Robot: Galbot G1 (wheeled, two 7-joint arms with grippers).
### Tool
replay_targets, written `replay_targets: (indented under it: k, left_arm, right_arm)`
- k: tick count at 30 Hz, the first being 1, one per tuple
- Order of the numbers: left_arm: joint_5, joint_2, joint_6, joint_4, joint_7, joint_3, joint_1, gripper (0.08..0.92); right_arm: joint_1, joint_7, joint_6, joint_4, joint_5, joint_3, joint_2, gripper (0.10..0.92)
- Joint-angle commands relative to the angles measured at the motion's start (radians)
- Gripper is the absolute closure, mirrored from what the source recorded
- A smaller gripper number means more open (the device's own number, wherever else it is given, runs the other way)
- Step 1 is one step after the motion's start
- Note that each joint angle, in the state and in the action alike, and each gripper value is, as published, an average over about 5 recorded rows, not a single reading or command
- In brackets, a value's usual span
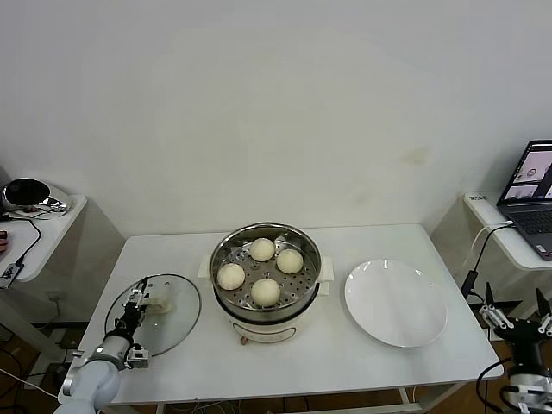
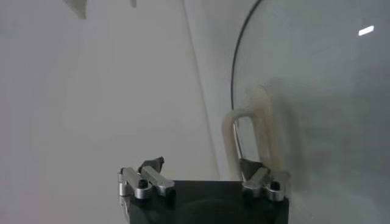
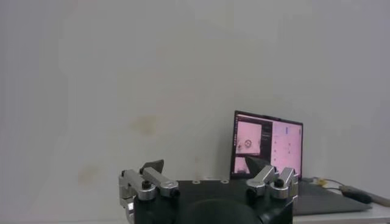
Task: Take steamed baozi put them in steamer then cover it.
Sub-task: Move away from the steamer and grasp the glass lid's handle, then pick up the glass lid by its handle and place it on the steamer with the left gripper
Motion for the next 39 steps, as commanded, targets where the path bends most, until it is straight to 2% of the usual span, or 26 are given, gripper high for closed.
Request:
replay_targets:
  k: [1, 11, 17, 21, 29, 34, 39]
  left_arm:
    - [0.002, -0.003, -0.012, 0.033, -0.006, 0.003, -0.018, 0.338]
    - [-0.023, -0.012, -0.054, 0.038, -0.050, -0.006, -0.010, 0.658]
    - [-0.059, -0.004, -0.050, -0.042, -0.073, -0.026, 0.032, 0.822]
    - [-0.132, 0.015, 0.037, -0.192, -0.071, -0.049, 0.103, 0.853]
    - [-0.286, 0.078, 0.325, -0.539, 0.021, -0.129, 0.264, 0.853]
    - [-0.386, 0.118, 0.424, -0.685, 0.056, -0.137, 0.283, 0.853]
    - [-0.489, 0.193, 0.492, -0.746, 0.049, -0.072, 0.232, 0.853]
  right_arm:
    - [-0.007, 0.002, 0.003, 0.007, -0.008, -0.013, 0.012, 0.203]
    - [-0.018, 0.002, 0.009, 0.009, -0.017, -0.023, 0.009, 0.203]
    - [-0.022, 0.002, 0.011, 0.011, -0.010, -0.028, 0.002, 0.203]
    - [-0.024, 0.001, 0.010, 0.017, -0.010, -0.040, -0.001, 0.203]
    - [-0.040, -0.002, 0.014, 0.040, -0.036, -0.080, -0.002, 0.203]
    - [-0.056, -0.002, 0.026, 0.040, -0.059, -0.105, -0.006, 0.203]
    - [-0.070, -0.004, 0.036, 0.045, -0.096, -0.136, -0.010, 0.203]
